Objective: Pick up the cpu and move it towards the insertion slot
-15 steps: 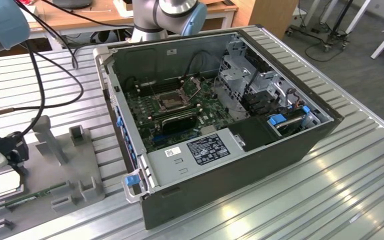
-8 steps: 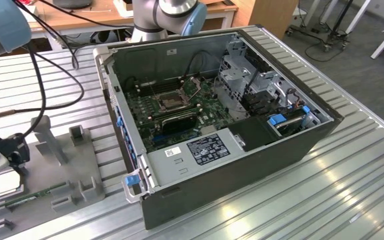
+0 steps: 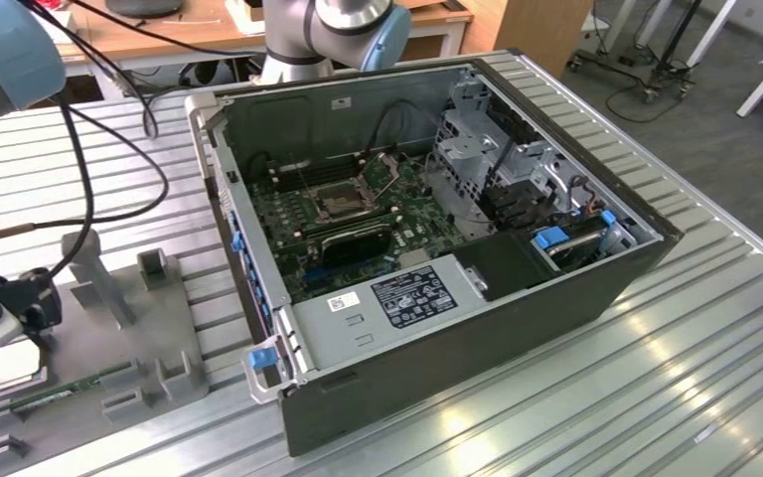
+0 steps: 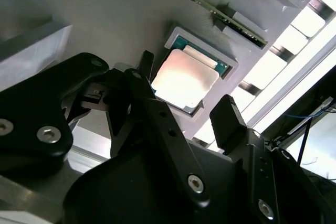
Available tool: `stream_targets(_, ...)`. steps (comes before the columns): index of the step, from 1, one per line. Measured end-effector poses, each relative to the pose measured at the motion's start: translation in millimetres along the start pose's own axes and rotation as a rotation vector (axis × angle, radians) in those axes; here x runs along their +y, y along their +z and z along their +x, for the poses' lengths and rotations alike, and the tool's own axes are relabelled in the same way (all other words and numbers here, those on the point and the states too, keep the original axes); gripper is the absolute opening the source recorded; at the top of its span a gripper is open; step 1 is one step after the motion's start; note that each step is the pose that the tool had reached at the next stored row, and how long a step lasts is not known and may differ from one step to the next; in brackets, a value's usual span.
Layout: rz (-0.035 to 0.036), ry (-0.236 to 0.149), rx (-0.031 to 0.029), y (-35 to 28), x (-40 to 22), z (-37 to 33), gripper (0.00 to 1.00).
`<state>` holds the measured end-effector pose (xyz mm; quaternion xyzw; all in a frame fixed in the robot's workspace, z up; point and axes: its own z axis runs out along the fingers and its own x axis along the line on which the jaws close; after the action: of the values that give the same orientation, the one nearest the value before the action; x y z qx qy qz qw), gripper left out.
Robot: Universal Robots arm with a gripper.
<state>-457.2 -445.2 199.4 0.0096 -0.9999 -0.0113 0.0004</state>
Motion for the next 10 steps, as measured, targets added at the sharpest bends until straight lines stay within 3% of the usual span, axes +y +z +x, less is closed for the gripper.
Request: stream_targets(10, 0.0001, 0.0, 0.0002, 9.1, -0.2, 0.1, 0.71)
